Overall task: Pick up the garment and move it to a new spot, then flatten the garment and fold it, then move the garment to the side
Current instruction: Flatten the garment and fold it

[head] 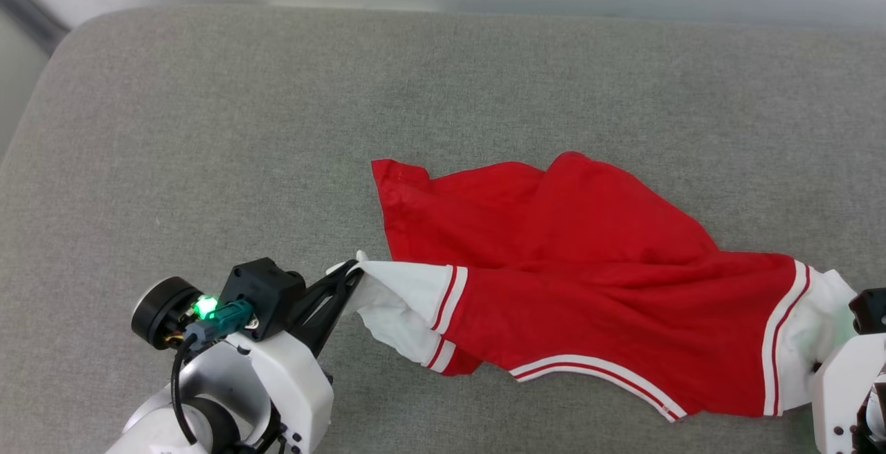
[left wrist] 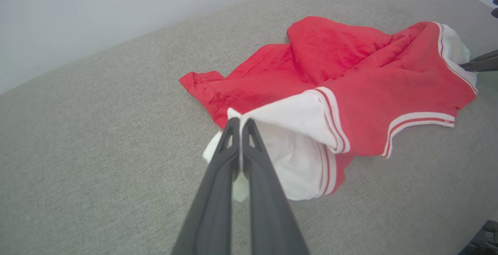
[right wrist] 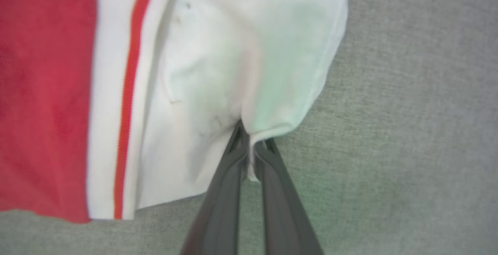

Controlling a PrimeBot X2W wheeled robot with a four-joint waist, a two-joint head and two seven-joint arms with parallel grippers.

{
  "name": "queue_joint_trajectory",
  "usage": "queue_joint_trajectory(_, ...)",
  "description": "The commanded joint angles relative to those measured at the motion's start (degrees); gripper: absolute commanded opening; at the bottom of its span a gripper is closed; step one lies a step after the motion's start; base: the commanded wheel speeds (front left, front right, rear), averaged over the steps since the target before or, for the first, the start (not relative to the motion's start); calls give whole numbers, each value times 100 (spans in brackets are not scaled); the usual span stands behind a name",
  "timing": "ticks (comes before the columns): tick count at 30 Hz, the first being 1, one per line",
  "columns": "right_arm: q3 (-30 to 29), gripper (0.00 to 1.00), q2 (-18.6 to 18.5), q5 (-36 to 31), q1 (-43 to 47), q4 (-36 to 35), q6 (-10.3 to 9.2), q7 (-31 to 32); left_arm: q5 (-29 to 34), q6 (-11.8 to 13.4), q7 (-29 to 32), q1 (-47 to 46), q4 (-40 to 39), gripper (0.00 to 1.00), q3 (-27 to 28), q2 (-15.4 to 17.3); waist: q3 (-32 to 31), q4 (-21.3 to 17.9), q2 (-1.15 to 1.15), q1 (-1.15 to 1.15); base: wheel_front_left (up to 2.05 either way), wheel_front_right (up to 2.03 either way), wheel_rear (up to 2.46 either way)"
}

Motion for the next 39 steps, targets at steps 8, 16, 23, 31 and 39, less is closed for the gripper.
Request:
queue_joint_trajectory(8,73,0,-265,315,61,-68,33,-422,-101,224,-308,254,34,0,286,75,-514,-247,0,1,0,0,0)
queue_joint_trajectory(16,-283,0,-602,756,-265,-1135,33,-352,-167,370,-460,286,-311,0,691,321,-929,-467,0,1,0,0,0)
queue_joint_trajectory(23,-657,0,-780,1092,-924,-2120,33,106,-177,514,-583,-71,-812,0,1240,560,-1175,-642,0,1,0,0,0)
queue_joint_trajectory(31,-935,0,-810,1511,-1962,-2629,33,557,-214,443,-434,-920,-1168,0,1721,859,-1285,-792,0,1,0,0,0)
queue_joint_trajectory(39,-765,0,-1022,1741,-3164,-2650,33,631,-211,408,-198,-1832,-1126,0,2079,1113,-1143,-953,0,1,0,0,0)
